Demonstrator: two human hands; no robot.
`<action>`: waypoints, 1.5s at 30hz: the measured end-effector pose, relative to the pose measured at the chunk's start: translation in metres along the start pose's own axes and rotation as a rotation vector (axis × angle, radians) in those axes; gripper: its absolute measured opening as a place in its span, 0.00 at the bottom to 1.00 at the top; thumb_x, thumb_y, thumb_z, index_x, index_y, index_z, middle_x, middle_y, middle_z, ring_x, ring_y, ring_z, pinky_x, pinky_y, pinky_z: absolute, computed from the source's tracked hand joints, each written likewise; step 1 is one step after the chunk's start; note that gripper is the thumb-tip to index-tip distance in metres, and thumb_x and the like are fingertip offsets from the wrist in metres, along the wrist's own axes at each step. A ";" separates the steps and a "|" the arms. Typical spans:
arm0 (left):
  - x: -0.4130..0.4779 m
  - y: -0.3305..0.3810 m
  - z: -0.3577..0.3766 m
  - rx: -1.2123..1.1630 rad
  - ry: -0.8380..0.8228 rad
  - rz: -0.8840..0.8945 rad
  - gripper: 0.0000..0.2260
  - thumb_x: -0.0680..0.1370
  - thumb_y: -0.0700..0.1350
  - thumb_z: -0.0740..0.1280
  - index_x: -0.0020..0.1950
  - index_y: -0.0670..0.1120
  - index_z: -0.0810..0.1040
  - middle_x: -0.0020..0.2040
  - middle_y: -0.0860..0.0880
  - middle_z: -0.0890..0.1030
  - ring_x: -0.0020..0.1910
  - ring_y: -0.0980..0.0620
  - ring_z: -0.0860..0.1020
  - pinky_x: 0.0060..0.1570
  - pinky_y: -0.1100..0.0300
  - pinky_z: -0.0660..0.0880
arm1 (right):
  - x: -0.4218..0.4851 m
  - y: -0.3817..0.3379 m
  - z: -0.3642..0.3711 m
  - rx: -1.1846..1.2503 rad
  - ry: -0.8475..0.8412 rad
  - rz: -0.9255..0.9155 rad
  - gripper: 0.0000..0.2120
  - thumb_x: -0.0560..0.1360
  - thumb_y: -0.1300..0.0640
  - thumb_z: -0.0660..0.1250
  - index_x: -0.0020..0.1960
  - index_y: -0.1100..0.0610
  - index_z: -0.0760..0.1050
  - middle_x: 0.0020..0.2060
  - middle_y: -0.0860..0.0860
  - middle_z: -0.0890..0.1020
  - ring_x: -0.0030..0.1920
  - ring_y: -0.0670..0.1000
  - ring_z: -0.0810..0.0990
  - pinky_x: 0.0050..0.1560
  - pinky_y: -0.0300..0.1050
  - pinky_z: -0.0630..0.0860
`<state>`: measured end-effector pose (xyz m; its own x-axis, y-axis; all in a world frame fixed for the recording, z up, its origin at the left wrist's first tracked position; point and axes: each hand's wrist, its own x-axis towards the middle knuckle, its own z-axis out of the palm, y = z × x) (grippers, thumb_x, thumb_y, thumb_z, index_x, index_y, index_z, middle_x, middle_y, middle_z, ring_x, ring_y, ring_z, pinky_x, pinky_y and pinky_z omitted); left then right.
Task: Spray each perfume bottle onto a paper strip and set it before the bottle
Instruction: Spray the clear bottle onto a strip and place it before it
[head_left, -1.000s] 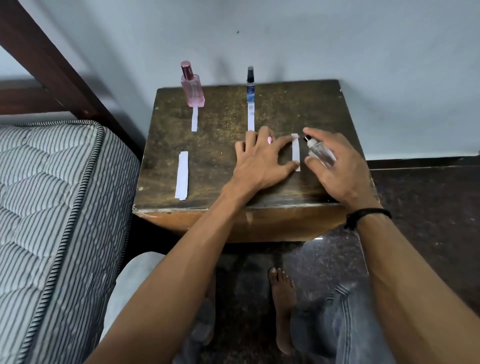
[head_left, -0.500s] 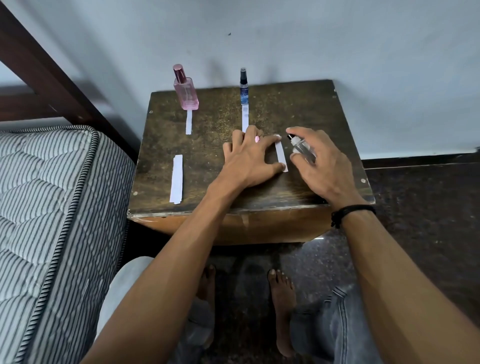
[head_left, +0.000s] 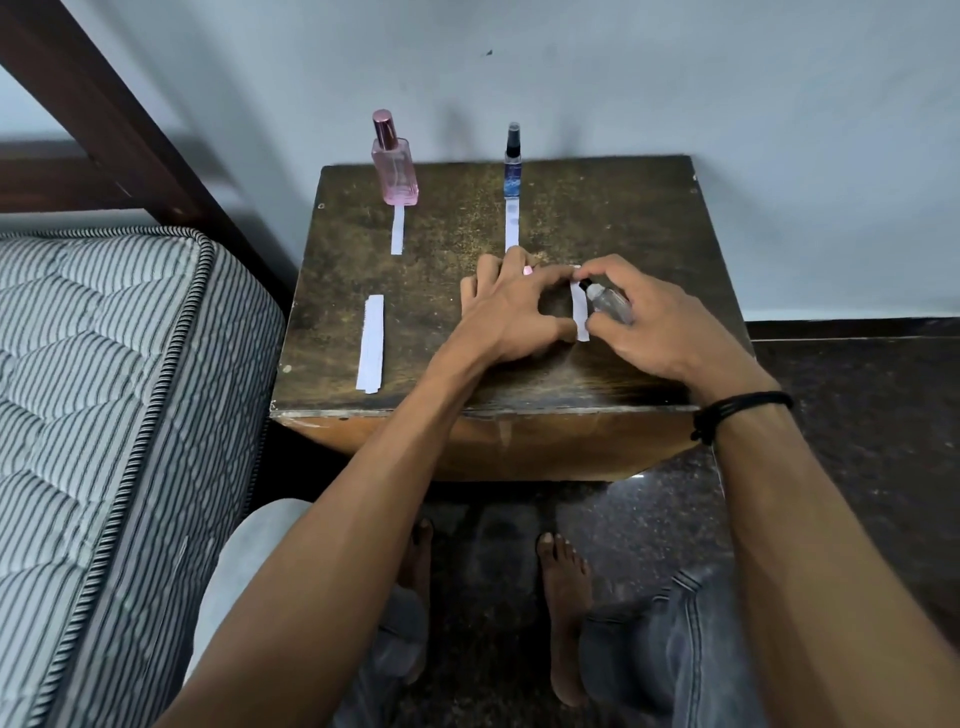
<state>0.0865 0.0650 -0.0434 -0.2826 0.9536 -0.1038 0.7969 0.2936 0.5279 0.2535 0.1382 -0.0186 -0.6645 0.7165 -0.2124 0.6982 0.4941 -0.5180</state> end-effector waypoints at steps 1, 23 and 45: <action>0.000 0.000 0.000 0.001 -0.001 0.000 0.29 0.71 0.60 0.70 0.72 0.64 0.69 0.58 0.53 0.64 0.62 0.48 0.60 0.59 0.54 0.57 | 0.000 0.000 0.000 0.006 -0.002 0.006 0.20 0.80 0.51 0.64 0.70 0.40 0.67 0.52 0.52 0.79 0.48 0.58 0.79 0.50 0.52 0.74; -0.001 -0.004 -0.002 0.027 -0.014 0.034 0.30 0.71 0.64 0.71 0.73 0.65 0.68 0.57 0.53 0.62 0.63 0.48 0.60 0.58 0.55 0.56 | 0.002 -0.003 0.007 -0.024 0.070 -0.001 0.17 0.78 0.45 0.67 0.65 0.39 0.69 0.56 0.53 0.83 0.49 0.59 0.81 0.51 0.55 0.79; 0.000 -0.003 -0.002 0.001 -0.011 0.024 0.32 0.70 0.63 0.73 0.73 0.64 0.68 0.56 0.53 0.62 0.57 0.53 0.56 0.57 0.57 0.55 | 0.007 -0.009 0.013 -0.088 0.163 0.006 0.17 0.79 0.48 0.66 0.67 0.43 0.70 0.50 0.50 0.79 0.45 0.55 0.75 0.47 0.53 0.76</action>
<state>0.0824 0.0638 -0.0431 -0.2578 0.9610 -0.1005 0.8038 0.2710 0.5296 0.2387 0.1321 -0.0260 -0.6131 0.7864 -0.0749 0.7278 0.5254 -0.4407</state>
